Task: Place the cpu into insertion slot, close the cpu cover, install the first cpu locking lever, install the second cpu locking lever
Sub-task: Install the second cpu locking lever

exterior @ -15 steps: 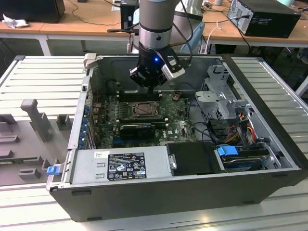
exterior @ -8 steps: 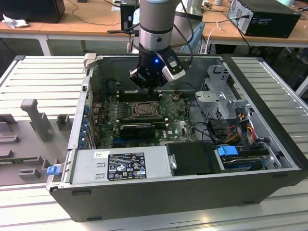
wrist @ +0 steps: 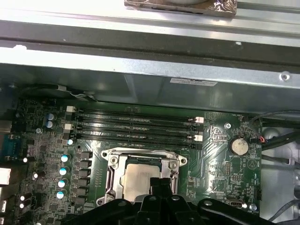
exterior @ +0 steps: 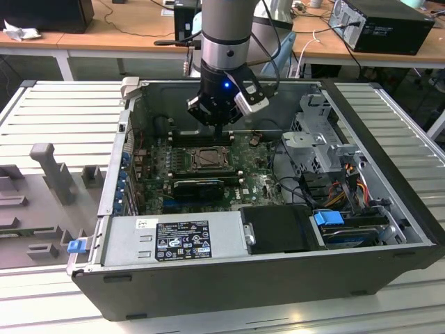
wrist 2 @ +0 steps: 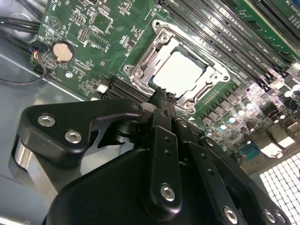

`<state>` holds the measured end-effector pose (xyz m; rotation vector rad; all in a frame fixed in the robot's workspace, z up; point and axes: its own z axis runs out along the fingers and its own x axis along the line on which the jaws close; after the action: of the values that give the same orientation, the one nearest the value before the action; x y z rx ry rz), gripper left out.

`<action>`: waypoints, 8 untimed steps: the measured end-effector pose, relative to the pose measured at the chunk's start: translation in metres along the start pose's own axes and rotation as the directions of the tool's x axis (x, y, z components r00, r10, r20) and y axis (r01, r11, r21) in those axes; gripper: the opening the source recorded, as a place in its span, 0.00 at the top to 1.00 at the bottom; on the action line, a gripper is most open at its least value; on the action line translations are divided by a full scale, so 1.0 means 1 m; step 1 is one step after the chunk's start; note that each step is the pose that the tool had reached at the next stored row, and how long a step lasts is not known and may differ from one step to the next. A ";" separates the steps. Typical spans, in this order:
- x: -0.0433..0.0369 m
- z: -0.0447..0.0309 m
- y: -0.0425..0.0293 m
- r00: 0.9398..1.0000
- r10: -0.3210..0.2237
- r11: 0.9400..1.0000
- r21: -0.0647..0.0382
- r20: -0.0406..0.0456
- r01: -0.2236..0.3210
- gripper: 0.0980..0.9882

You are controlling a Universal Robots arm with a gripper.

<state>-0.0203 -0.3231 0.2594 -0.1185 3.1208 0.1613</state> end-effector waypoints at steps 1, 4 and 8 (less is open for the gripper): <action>0.0000 -0.0002 -0.0007 1.000 0.000 1.000 0.000 0.000 0.000 0.99; 0.0003 -0.0004 -0.0040 1.000 0.000 1.000 0.000 0.000 0.000 0.99; 0.0005 -0.0006 -0.0061 1.000 0.000 1.000 0.000 0.000 0.000 0.99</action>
<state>-0.0203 -0.3293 0.2593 -0.1183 3.1210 0.1608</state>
